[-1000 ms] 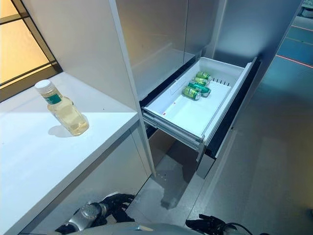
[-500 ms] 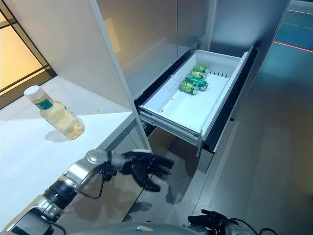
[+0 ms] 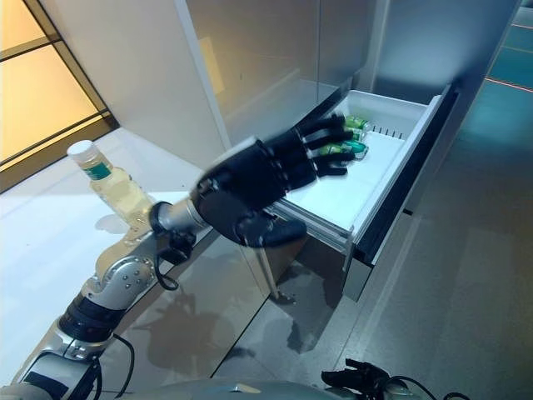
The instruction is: Put drinks into fridge and close the fridge
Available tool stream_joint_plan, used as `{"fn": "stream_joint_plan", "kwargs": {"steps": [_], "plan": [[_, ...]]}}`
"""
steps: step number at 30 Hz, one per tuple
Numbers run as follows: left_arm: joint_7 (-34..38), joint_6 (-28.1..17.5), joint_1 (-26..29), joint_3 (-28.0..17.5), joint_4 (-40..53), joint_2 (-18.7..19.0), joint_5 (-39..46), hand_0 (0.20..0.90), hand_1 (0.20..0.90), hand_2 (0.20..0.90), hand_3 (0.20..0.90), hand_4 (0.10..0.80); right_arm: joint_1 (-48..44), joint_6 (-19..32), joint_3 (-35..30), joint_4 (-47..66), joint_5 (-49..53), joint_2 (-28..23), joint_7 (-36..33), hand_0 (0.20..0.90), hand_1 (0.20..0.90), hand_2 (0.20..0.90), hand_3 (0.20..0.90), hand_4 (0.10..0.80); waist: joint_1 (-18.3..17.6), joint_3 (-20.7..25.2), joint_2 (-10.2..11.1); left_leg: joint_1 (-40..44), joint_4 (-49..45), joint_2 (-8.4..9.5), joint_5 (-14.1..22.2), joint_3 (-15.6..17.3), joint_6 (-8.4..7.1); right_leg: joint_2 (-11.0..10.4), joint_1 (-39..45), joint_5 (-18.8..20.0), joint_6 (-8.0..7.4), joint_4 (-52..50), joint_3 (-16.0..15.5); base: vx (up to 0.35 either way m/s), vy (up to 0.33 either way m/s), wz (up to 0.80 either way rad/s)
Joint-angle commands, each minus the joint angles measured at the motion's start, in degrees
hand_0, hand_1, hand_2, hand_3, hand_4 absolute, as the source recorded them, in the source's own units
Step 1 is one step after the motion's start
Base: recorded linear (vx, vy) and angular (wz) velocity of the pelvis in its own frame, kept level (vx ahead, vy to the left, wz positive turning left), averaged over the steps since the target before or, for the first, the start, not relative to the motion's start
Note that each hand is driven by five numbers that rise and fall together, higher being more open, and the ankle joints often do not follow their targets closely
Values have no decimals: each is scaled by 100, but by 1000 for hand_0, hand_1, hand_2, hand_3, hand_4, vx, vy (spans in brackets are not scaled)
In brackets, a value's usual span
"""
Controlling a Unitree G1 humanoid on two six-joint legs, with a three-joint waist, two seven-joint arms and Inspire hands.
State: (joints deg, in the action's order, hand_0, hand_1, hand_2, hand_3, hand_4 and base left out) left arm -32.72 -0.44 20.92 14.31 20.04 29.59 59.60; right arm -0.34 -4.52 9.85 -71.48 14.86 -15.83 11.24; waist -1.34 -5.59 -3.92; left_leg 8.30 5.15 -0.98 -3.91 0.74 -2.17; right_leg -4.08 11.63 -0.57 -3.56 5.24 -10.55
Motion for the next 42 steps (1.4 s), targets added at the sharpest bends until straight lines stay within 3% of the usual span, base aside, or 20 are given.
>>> {"fn": "stream_joint_plan", "kwargs": {"steps": [1, 5, 9, 13, 20, 28, 32, 42], "plan": [[631, -1603, 772, -774, 446, -50, 287, 900, 900, 900, 900, 800, 8, 76, 352, -332, -213, 141, 9, 900, 900, 900, 900, 800, 206, 119, 134, 62, -49, 334, 754, 133, 281, 405, -295, -565, 147, -490, -237, 17, -26, 15], [1731, -2714, 703, -1271, 453, 66, -512, 900, 900, 900, 900, 800, -44, 92, 430, -400, -244, 159, 1, 900, 900, 900, 900, 800, 366, 160, 169, 38, -61, 318, 726, 55, 242, 414, -260, -643, 198, -526, -348, 20, -23, 17], [2833, -3222, 532, -1772, 410, 105, -1838, 900, 900, 900, 900, 800, -109, 122, 500, -489, -309, 195, 11, 900, 900, 900, 900, 800, 551, 195, 213, 3, -70, 290, 693, -44, 202, 416, -241, -752, 245, -612, -490, 27, -20, 17], [3258, -2967, 522, -2085, 324, 205, -1926, 900, 900, 900, 900, 800, -200, 94, 591, -540, -392, 218, 56, 900, 900, 900, 900, 800, 742, 209, 249, -63, -97, 252, 639, -142, 153, 405, -252, -887, 307, -772, -653, 27, -16, 24], [3921, -2347, 603, -2080, 168, 241, -2197, 900, 900, 900, 900, 800, -365, -51, 687, -467, -431, 228, 131, 900, 900, 900, 900, 800, 916, 145, 260, -162, -198, 210, 592, -283, 93, 348, -304, -1078, 388, -1103, -892, 17, -7, 18], [3607, -1908, 344, -2028, -275, 350, -1901, 900, 900, 900, 900, 800, -483, -190, 679, -344, -443, 179, 239, 900, 900, 900, 900, 800, 945, 80, 217, -169, -261, 188, 585, -338, 54, 279, -331, -1156, 392, -1308, -920, 0, 7, 13], [2985, -1752, 115, -1991, -432, 388, -1728, 900, 900, 900, 900, 800, -502, -214, 582, -371, -508, 116, 288, 900, 900, 900, 900, 800, 905, 50, 181, -131, -258, 184, 586, -300, 52, 259, -313, -1144, 366, -1318, -858, 2, 34, 1], [2667, -1251, -70, -1861, -1220, 511, -2018, 900, 900, 900, 900, 800, -431, -283, 403, -425, -692, -60, 328, 900, 900, 900, 900, 800, 720, -2, 131, -85, -263, 194, 570, -130, 68, 279, -278, -1032, 301, -1191, -633, 1, 39, -3]]}}
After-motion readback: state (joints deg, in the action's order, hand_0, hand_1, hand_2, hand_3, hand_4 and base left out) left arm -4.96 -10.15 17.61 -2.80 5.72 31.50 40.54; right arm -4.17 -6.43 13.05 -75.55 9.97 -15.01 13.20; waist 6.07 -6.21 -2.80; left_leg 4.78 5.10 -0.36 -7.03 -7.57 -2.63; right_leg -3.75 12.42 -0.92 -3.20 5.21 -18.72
